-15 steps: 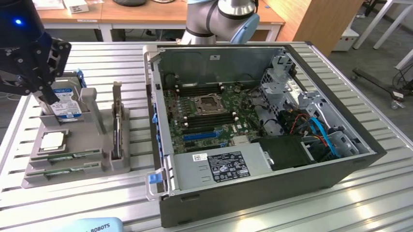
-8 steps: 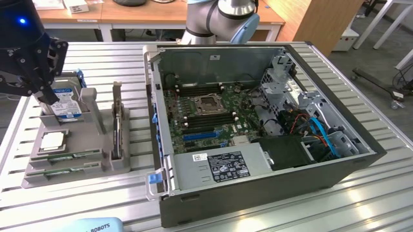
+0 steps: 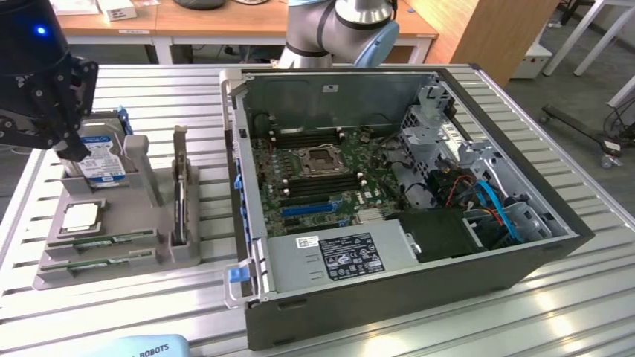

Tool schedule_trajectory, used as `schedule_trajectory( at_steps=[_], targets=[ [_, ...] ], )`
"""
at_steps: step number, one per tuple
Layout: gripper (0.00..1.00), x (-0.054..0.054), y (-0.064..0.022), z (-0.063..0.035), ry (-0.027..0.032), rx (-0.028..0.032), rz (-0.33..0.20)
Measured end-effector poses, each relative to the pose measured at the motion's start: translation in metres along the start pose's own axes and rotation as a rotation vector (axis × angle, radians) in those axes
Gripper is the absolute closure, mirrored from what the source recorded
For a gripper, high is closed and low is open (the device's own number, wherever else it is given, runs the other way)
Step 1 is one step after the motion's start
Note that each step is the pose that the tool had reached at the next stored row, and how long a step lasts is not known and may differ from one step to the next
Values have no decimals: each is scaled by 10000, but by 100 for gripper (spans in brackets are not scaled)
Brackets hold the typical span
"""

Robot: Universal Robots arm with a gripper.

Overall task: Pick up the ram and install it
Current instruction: 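Pick up the ram and move it above insertion slot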

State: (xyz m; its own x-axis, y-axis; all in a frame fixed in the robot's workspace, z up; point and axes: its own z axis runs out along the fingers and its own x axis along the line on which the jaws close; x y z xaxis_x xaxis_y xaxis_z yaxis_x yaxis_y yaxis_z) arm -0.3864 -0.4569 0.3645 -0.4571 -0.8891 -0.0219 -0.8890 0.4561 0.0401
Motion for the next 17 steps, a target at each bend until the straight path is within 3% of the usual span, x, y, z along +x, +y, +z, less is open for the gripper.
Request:
schedule_trajectory(
  at_steps=[17],
  targets=[
    [90, 0, 0, 12, 115, -63, -2841]
  ],
)
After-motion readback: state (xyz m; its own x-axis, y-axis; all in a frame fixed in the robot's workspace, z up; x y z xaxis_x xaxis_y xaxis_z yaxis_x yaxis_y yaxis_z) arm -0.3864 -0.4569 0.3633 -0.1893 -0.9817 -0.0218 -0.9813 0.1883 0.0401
